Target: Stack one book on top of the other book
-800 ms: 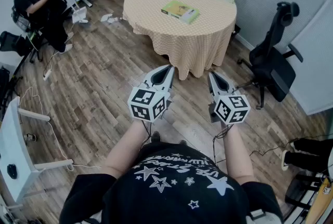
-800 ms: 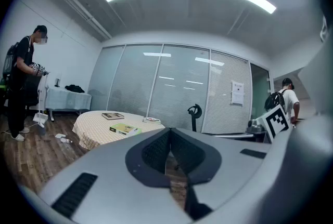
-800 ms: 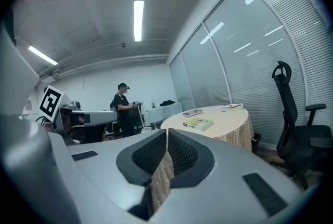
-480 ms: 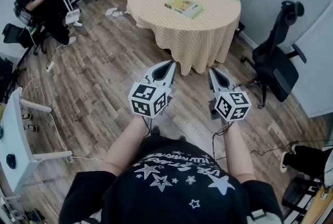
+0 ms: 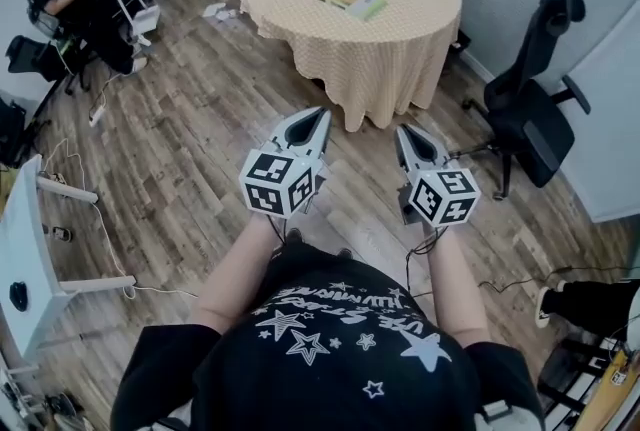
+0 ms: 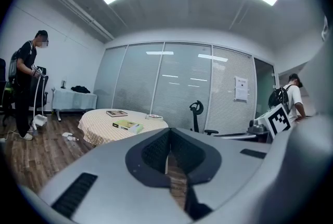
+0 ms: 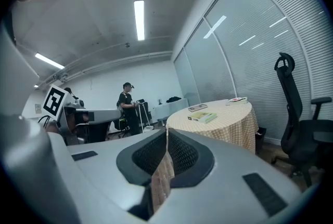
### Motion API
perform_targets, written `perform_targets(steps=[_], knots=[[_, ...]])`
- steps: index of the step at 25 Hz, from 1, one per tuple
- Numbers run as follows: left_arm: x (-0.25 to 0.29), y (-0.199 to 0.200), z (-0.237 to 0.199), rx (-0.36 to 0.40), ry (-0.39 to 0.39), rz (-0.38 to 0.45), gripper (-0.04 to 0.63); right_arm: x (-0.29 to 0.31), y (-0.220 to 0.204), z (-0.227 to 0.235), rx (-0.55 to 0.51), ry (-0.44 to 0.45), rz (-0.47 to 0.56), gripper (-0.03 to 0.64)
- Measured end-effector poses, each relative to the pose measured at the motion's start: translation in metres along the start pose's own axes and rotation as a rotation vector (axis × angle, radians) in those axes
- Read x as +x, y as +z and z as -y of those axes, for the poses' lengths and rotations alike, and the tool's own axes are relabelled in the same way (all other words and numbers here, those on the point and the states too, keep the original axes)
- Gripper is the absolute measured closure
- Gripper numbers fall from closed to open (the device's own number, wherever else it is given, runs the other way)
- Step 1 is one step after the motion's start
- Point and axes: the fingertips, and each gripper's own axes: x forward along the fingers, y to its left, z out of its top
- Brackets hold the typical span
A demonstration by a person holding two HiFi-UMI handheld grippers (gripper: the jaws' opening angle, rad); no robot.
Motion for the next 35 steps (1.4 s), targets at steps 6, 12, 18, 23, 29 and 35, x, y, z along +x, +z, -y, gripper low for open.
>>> perform_targets(steps=[6, 12, 18, 23, 29, 35], knots=[[0.0, 0.001, 0.011, 0.008, 0.014, 0.009, 0.586, -0.008, 0.001, 0.005, 0.017, 0.037, 0.032, 0.584], [-0.003, -0.014, -0.006, -0.029, 0.059, -0.008, 0.586, 0.006, -0.009, 0.003, 0.076, 0.081, 0.056, 0.584], [0.019, -0.01, -0.032, -0.022, 0.071, 0.014, 0.586, 0.021, -0.01, 0.022, 0.116, 0.038, 0.048, 0.583], [0.058, -0.006, -0.049, 0.011, 0.056, 0.028, 0.586, 0.035, -0.004, 0.052, 0.142, -0.011, 0.049, 0.583], [0.097, -0.002, -0.083, 0.024, 0.041, 0.002, 0.586, 0.075, -0.001, 0.08, 0.173, -0.061, 0.015, 0.583], [0.122, 0.011, -0.131, 0.018, 0.037, -0.005, 0.586, 0.13, 0.017, 0.089, 0.184, -0.074, 0.016, 0.583]])
